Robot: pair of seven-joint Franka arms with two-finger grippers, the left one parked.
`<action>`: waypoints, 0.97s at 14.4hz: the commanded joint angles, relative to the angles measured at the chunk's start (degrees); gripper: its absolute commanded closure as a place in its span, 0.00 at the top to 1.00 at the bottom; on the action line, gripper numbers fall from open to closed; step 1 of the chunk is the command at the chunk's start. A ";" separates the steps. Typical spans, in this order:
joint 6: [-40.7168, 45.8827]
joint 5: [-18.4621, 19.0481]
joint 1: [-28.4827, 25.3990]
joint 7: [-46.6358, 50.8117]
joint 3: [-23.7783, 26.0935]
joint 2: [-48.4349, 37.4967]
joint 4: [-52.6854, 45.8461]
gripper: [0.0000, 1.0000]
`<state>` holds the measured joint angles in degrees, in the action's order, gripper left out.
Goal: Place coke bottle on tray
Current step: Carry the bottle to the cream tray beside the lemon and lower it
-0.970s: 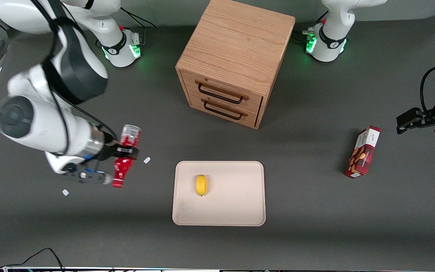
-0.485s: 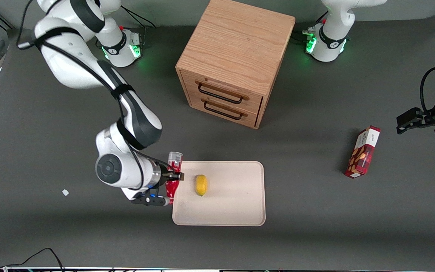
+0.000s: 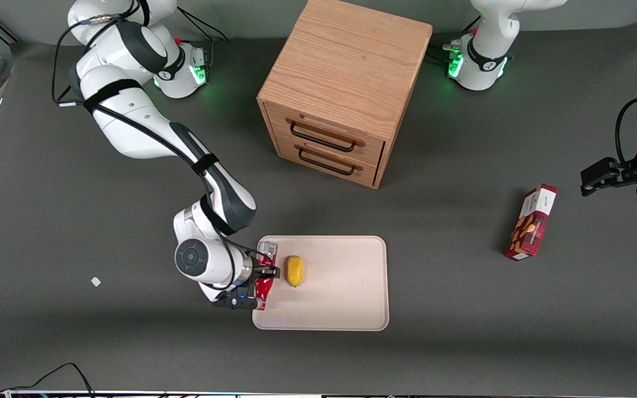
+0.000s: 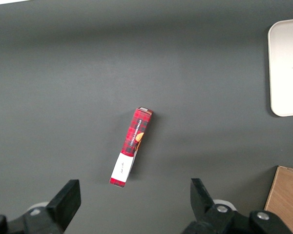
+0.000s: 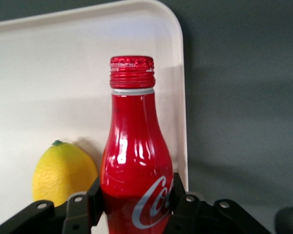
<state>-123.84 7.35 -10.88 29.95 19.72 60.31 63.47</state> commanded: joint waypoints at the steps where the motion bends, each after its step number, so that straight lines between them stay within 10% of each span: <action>1: -0.52 1.35 -0.89 1.69 0.06 1.22 -2.39 0.00; 3: -0.61 1.27 -0.81 1.87 0.06 1.13 -1.95 0.13; 4: -0.61 1.18 -0.54 2.82 0.06 1.22 -1.95 0.75; 5: -0.61 1.35 -0.46 3.27 -0.03 1.04 -1.95 1.00; 14: 8.15 3.11 0.68 3.27 -0.12 -8.33 -0.20 1.00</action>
<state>-121.11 8.77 -10.83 31.63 19.66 58.48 61.09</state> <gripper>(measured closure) 0.000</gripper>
